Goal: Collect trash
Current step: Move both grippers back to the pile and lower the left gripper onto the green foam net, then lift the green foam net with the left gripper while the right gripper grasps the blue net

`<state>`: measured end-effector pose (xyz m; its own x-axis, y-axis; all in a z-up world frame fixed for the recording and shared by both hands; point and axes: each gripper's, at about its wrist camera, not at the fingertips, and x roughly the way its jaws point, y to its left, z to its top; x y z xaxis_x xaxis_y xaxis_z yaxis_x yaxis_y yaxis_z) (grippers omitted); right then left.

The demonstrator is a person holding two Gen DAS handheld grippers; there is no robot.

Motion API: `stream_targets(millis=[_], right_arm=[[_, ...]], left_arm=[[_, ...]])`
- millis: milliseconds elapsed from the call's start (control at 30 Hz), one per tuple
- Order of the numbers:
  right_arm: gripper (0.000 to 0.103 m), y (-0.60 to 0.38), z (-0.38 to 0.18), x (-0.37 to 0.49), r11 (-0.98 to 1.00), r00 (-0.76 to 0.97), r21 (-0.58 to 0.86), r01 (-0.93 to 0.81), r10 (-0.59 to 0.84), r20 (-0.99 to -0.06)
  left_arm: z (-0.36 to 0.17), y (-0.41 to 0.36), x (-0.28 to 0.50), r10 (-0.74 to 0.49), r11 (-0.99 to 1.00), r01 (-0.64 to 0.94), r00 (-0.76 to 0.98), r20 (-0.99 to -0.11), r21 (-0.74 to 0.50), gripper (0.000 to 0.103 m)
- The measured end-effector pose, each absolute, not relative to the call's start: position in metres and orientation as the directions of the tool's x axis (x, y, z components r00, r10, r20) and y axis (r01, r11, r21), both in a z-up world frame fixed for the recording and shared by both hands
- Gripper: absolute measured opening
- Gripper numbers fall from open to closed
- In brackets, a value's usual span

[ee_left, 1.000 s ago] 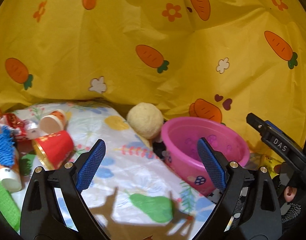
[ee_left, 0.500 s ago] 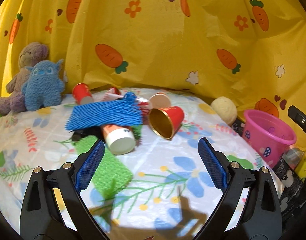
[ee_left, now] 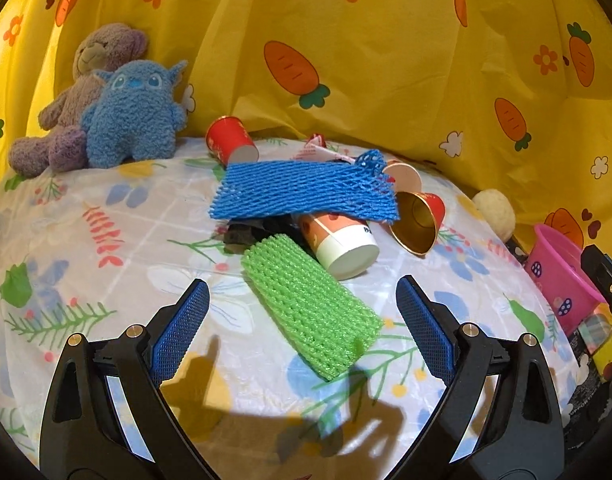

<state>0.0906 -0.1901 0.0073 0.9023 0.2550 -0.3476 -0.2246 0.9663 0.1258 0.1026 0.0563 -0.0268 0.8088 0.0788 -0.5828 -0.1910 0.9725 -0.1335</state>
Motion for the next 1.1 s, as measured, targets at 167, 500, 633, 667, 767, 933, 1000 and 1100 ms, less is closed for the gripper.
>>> stream_targets(millis=[167,500,633,667,767,933,1000,1100], right_arm=[[0.086,-0.178,0.006,0.097,0.962,0.892,0.116,-0.246,0.271,-0.361],[0.086,-0.161,0.0,0.113,0.958,0.871,0.103,-0.267,0.286,-0.4],[0.086,-0.155,-0.002,0.117,0.957,0.866,0.101,-0.271,0.289,-0.409],[0.086,-0.154,-0.003,0.119,0.957,0.863,0.101,-0.273,0.29,-0.413],[0.086,-0.147,-0.006,0.123,0.953,0.852,0.105,-0.284,0.301,-0.427],[0.086,-0.136,-0.009,0.128,0.945,0.834,0.099,-0.312,0.323,-0.448],[0.086,-0.129,-0.01,0.132,0.941,0.825,0.095,-0.324,0.331,-0.459],[0.086,-0.121,-0.012,0.136,0.934,0.811,0.097,-0.343,0.346,-0.472]], left_arm=[[-0.048,0.064,0.129,0.031,0.966,-0.193,0.745,-0.667,-0.171,0.086],[-0.073,0.067,0.158,-0.041,0.958,-0.184,0.669,-0.743,-0.218,0.057],[-0.074,0.07,0.16,-0.051,0.953,-0.189,0.67,-0.741,-0.236,0.037],[-0.074,0.071,0.16,-0.057,0.951,-0.188,0.671,-0.74,-0.244,0.03],[-0.075,0.074,0.158,-0.091,0.943,-0.177,0.677,-0.73,-0.282,0.02],[-0.064,0.081,0.138,-0.143,0.927,-0.148,0.712,-0.687,-0.346,0.017],[-0.055,0.086,0.125,-0.112,0.93,-0.159,0.736,-0.667,-0.332,0.017],[-0.037,0.094,0.107,-0.05,0.936,-0.182,0.78,-0.624,-0.302,0.017]])
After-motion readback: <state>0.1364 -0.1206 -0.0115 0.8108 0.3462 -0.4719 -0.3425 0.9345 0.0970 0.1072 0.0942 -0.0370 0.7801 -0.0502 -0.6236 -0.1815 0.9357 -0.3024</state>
